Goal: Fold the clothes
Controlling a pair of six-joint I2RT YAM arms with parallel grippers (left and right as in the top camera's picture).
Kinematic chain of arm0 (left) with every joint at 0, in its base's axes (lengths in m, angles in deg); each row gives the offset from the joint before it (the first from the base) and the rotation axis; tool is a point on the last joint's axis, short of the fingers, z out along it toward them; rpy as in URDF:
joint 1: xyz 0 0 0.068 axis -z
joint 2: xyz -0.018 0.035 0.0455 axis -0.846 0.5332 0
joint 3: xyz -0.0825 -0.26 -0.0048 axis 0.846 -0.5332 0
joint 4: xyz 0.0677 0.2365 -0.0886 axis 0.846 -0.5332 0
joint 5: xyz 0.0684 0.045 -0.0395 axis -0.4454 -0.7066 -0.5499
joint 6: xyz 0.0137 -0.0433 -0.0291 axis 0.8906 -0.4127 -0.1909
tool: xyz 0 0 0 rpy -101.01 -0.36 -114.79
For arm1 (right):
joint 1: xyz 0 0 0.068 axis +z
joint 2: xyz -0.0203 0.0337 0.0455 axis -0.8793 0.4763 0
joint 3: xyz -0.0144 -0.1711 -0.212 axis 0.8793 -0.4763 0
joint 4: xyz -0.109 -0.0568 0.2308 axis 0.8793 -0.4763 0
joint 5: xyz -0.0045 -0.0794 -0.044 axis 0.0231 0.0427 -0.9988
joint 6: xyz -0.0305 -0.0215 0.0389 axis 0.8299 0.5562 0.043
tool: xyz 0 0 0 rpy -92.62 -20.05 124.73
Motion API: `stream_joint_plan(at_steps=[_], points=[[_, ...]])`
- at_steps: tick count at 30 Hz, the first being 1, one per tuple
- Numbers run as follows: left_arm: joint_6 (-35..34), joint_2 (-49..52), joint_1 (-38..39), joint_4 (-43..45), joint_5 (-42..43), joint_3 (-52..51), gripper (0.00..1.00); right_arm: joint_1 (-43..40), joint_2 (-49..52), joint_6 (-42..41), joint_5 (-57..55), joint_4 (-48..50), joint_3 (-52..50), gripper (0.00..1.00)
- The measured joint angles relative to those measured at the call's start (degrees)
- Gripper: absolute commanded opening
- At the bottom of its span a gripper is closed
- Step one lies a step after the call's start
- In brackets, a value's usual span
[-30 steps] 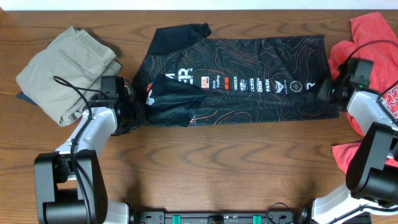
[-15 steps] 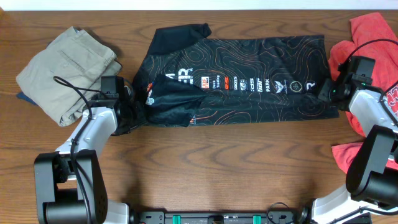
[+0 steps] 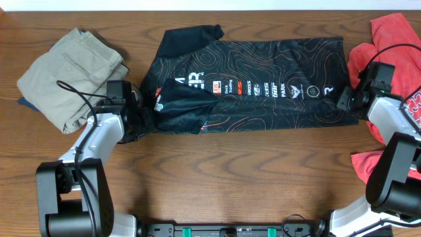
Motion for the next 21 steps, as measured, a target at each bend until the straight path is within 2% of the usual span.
stream_joint_plan(at_steps=[2, 3, 5, 6, 13, 16, 17, 18, 19, 21], points=[[0.0, 0.0, 0.0, 0.0, 0.0, 0.0, 0.54, 0.0, 0.17, -0.15, 0.0, 0.2, -0.37, 0.35], [0.02, 0.0, 0.0, 0.0, 0.0, 0.0, 0.54, 0.0, 0.44, -0.37, -0.02, 0.31, -0.42, 0.29], [0.0, 0.0, 0.0, 0.0, 0.0, 0.0, 0.54, 0.0, 1.11, -0.55, -0.13, 0.72, -0.42, 0.05], [0.0, 0.0, 0.0, 0.0, 0.0, 0.0, 0.54, 0.0, 1.46, -0.87, -0.2, 0.87, -0.44, 0.01], [0.0, 0.0, 0.0, -0.02, 0.0, 0.0, 0.54, 0.0, 1.92, -2.16, 1.29, 5.57, -0.57, 0.01], [0.02, 0.0, 0.0, -0.02, 0.0, 0.0, 0.54, 0.0, 1.92, -3.61, 4.2, 11.98, -0.52, 0.01], [0.0, 0.02, 0.0, -0.04, 0.0, 0.0, 0.54, 0.0, 1.92, -4.28, 5.44, 14.82, -0.42, 0.05], [0.0, 0.0, 0.0, -0.07, 0.0, 0.0, 0.54, 0.0, 1.92, -5.07, 6.69, 17.38, -0.31, 0.16], [0.0, 0.0, 0.0, -0.07, 0.0, 0.0, 0.54, 0.0, 1.92, -5.68, 7.8, 19.12, -0.13, 0.31], [0.0, 0.02, 0.0, -0.11, 0.0, 0.0, 0.54, 0.0, 1.92, -6.32, 9.16, 19.58, 0.15, 0.32]])
